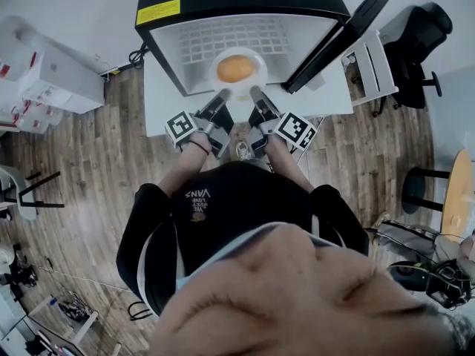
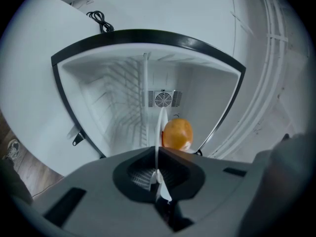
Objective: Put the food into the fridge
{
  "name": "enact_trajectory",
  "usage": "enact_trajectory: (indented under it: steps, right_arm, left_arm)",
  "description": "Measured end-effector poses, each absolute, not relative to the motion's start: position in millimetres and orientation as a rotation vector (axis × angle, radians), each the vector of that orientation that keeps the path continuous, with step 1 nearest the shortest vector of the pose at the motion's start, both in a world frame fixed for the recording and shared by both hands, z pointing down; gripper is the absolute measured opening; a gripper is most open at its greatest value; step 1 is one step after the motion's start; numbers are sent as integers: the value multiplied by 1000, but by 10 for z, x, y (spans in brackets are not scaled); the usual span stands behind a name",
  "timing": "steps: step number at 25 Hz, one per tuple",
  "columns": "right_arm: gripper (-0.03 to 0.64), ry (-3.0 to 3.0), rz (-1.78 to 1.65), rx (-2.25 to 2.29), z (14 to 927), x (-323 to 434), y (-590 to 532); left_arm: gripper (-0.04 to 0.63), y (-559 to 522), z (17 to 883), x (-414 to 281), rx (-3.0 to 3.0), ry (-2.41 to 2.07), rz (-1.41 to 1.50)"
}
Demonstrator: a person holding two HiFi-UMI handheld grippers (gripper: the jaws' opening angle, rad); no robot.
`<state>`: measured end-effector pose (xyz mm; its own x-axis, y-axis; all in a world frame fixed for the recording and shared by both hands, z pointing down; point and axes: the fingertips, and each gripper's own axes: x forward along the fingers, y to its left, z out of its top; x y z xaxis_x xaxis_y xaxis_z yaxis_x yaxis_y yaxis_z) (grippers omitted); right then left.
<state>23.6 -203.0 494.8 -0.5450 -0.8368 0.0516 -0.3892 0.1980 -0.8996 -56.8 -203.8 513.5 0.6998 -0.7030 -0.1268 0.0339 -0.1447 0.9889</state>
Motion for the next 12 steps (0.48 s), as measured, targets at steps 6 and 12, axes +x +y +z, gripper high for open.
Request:
enact_trajectory:
  steps: [6, 12]
  right_arm:
    - [23, 2017, -1355, -1131, 5040, 455, -2470]
    - [23, 2025, -1364, -1119, 5086, 473, -2603]
  left_arm:
    - [26, -2462, 5207, -349, 1581, -585, -692]
    - [26, -2584, 5261, -338, 1572, -605, -697]
